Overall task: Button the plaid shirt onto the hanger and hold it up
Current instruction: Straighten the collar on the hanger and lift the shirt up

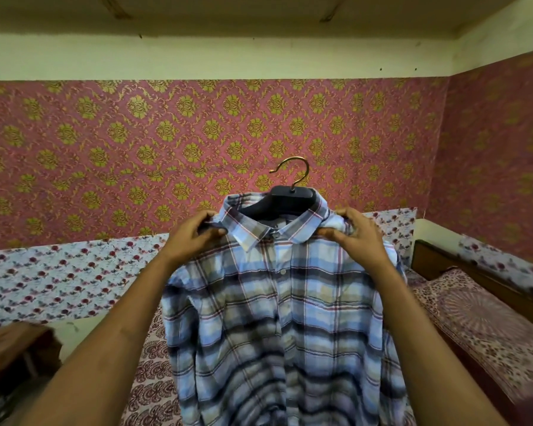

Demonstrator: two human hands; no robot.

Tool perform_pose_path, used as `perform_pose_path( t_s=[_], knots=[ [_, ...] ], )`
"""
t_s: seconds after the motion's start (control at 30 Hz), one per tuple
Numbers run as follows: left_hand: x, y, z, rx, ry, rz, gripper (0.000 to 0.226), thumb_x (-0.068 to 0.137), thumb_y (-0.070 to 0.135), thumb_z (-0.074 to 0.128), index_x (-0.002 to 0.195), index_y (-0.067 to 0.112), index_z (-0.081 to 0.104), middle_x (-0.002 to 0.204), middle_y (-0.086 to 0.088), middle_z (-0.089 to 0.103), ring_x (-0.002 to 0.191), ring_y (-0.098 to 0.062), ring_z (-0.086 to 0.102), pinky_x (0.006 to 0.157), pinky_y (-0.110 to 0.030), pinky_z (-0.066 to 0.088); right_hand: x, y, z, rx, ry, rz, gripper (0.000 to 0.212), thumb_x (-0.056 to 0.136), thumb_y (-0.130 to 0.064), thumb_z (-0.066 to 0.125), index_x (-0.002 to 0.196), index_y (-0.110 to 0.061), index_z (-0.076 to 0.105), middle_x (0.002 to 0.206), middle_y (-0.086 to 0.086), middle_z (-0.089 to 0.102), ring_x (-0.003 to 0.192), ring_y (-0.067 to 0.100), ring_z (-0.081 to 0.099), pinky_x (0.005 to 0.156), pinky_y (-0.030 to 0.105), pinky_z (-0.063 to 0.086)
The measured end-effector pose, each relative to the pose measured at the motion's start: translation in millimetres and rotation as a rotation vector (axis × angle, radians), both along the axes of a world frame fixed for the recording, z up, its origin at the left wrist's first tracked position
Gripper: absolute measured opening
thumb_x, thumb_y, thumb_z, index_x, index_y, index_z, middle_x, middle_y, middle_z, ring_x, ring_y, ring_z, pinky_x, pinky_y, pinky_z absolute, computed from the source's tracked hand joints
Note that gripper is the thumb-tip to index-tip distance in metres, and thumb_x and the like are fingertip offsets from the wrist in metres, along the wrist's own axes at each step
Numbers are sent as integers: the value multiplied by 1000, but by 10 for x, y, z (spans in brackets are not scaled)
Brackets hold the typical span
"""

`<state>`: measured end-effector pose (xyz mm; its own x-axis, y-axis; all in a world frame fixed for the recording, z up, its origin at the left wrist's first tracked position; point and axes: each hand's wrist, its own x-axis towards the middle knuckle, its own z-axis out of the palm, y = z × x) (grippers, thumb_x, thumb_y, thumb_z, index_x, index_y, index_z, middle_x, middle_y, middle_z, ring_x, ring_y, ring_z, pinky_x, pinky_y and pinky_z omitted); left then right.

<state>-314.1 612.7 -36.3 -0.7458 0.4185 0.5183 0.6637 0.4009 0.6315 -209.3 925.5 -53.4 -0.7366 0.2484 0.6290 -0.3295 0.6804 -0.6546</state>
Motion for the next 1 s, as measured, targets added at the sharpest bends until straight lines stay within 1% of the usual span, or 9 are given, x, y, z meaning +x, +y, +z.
perform_pose_path(
  t_s=[0.07, 0.2, 0.33, 0.5, 0.6, 0.7, 0.77, 0.83, 1.0],
  knots=[
    [-39, -39, 21, -39, 93, 36, 21, 78, 54, 56, 95, 43, 52, 94, 11, 61, 92, -17, 60, 86, -42, 48, 18, 37, -45, -82, -16, 78, 62, 63, -66, 67, 103, -19, 61, 102, 3, 65, 97, 21, 60, 81, 41, 50],
    [-93, -46, 138, -156, 225, 114, 49, 74, 59, 42, 110, 29, 55, 110, -8, 64, 102, -28, 60, 90, -52, 46, 135, 77, -27, -263, 6, 220, 16, 89, -23, 57, 101, -16, 64, 97, 4, 65, 90, 8, 60, 79, 20, 50],
    [-38, -13, 210, -238, 266, 157, 62, 71, 59, 37, 116, 20, 57, 112, -12, 63, 107, -30, 57, 96, -54, 41, 149, 140, -27, -293, -58, 232, 15, 89, -7, 56, 78, -12, 65, 76, 4, 62, 69, 1, 59, 72, 23, 46],
    [-65, -19, 206, -240, 227, 216, 68, 69, 58, 32, 119, 18, 55, 116, -13, 62, 110, -32, 55, 97, -54, 39, 113, -22, -158, 159, 372, -290, 13, 90, -15, 56, 84, -7, 64, 82, 2, 56, 76, 18, 49, 65, 25, 32],
    [-99, -77, 227, -215, 191, 186, 64, 70, 57, 34, 118, 21, 54, 118, -12, 60, 110, -33, 55, 98, -56, 39, 101, 22, -302, 312, 312, -352, 25, 89, -33, 48, 90, -11, 60, 89, 4, 59, 83, 22, 51, 71, 29, 33],
    [-56, -172, 237, -159, 191, 213, 71, 66, 58, 37, 120, 17, 56, 119, -17, 60, 111, -34, 56, 100, -51, 40, 130, 283, -529, -27, -6, -285, 48, 85, -51, 50, 116, -14, 50, 118, 12, 53, 107, 29, 50, 90, 45, 42],
    [-8, -203, 235, -140, 203, 214, 77, 63, 58, 36, 121, 11, 56, 121, -20, 59, 111, -34, 56, 95, -45, 41, 175, 389, -619, -378, -225, -121, 47, 91, -37, 52, 131, -13, 41, 131, 17, 47, 115, 31, 49, 95, 46, 42],
    [20, -227, 232, -154, 218, 195, 74, 63, 58, 36, 117, 13, 58, 119, -21, 60, 110, -35, 57, 93, -45, 42, 180, 392, -705, -517, -344, -28, 41, 93, -22, 52, 131, -6, 45, 129, 19, 52, 107, 27, 53, 89, 38, 44],
    [36, -278, 219, -153, 181, 162, 48, 63, 61, 39, 101, 36, 54, 116, -16, 62, 107, -31, 58, 90, -41, 41, 169, 398, -827, -554, -256, -215, 22, 83, -6, 65, 102, 5, 66, 98, 18, 68, 91, 23, 61, 82, 33, 47]
  ],
)
